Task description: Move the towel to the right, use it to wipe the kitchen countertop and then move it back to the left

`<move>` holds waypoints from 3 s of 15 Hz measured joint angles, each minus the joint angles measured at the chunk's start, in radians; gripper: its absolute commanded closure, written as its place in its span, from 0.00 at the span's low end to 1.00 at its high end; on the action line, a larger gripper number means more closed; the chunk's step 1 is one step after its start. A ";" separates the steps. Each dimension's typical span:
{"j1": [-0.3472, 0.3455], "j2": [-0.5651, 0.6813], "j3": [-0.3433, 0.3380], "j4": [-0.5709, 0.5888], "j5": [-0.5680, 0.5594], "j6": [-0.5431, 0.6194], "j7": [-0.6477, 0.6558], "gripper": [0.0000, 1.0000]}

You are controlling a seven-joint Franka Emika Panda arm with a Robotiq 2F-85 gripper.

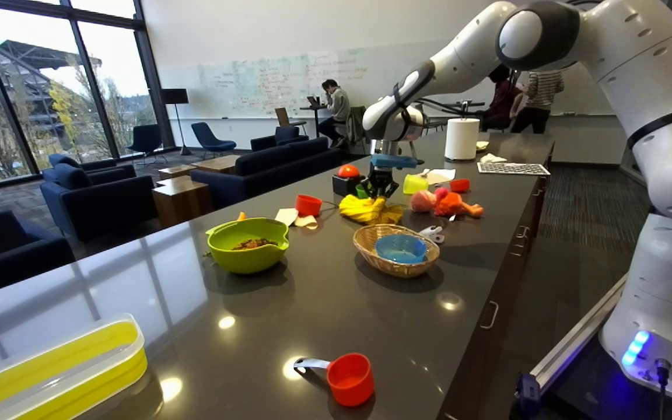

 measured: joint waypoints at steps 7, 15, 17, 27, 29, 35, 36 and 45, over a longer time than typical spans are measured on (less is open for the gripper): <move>0.133 0.001 0.017 -0.005 -0.085 -0.046 0.043 0.97; 0.140 0.001 0.016 0.008 -0.095 -0.060 0.059 0.97; 0.109 0.001 0.014 0.012 -0.079 -0.060 0.058 0.97; 0.044 -0.034 0.051 -0.039 -0.014 -0.081 -0.008 0.97; 0.072 -0.080 0.065 -0.104 -0.022 -0.080 -0.022 0.97; 0.135 -0.295 0.089 -0.316 -0.049 -0.037 -0.037 0.97; 0.139 -0.332 0.092 -0.350 -0.057 -0.025 -0.043 0.97; 0.148 -0.515 0.119 -0.533 -0.102 0.066 -0.064 0.97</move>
